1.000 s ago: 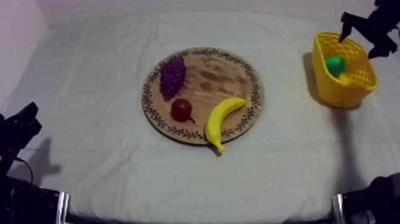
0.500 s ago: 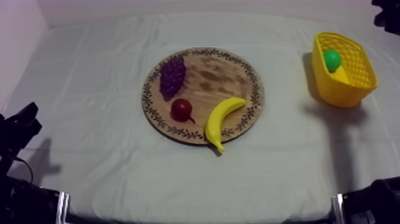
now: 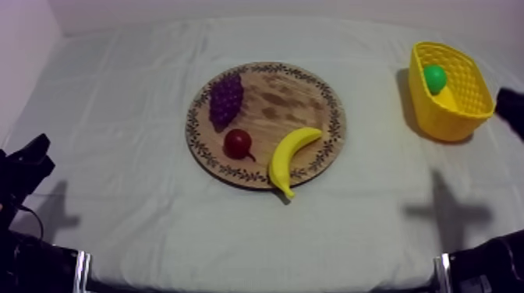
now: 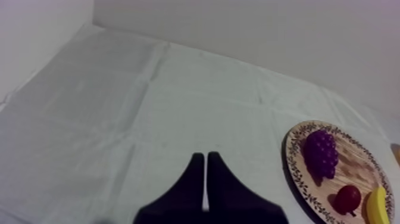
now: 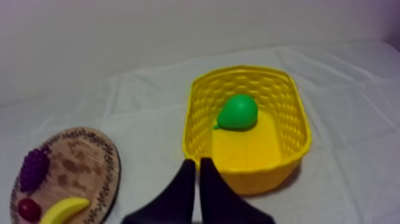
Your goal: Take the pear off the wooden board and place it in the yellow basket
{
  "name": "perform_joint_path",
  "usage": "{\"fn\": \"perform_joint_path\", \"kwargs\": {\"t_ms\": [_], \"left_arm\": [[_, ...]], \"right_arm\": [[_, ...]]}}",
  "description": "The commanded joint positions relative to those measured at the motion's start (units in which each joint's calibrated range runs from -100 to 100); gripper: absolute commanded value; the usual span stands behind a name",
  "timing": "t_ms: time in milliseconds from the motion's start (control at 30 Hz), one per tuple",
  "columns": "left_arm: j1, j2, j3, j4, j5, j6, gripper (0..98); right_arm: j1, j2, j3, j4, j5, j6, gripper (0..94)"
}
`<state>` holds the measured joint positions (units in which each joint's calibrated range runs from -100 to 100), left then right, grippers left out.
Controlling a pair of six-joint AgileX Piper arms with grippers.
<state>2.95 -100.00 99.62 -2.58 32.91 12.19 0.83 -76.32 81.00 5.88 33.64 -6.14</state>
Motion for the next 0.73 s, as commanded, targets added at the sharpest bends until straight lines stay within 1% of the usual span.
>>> {"fn": "perform_joint_path", "kwargs": {"t_ms": [0, 100, 267, 367, 433, 533, 600, 700], "left_arm": [[-0.02, 0.00, 0.05, 0.02, -0.01, -0.01, 0.1], [-0.02, 0.00, 0.05, 0.02, -0.01, -0.01, 0.1], [-0.02, 0.00, 0.05, 0.02, -0.01, -0.01, 0.1], [-0.02, 0.00, 0.05, 0.02, -0.01, -0.01, 0.1], [-0.02, 0.00, 0.05, 0.02, -0.01, -0.02, 0.1], [-0.02, 0.00, 0.05, 0.02, -0.01, 0.00, 0.1], [-0.02, 0.00, 0.05, 0.02, -0.01, -0.02, 0.1], [-0.02, 0.00, 0.05, 0.02, -0.01, -0.02, 0.1]], "right_arm": [[0.21, -7.32, 13.15, -0.07, -1.28, 0.00, 0.4], [0.60, -9.68, 16.50, -0.20, -2.11, -0.27, 0.4], [2.68, -14.06, 18.42, -2.33, -2.15, 0.84, 0.5], [4.08, -15.86, 18.80, -5.23, -0.28, 5.94, 0.5], [4.94, -17.36, 18.90, -6.12, 0.43, 9.73, 0.5], [5.81, -18.73, 18.89, -6.64, 1.83, 14.55, 0.5], [6.05, -19.09, 18.89, -6.76, 2.37, 16.65, 0.5], [6.17, -19.32, 18.89, -6.84, 2.71, 17.88, 0.5]]}}
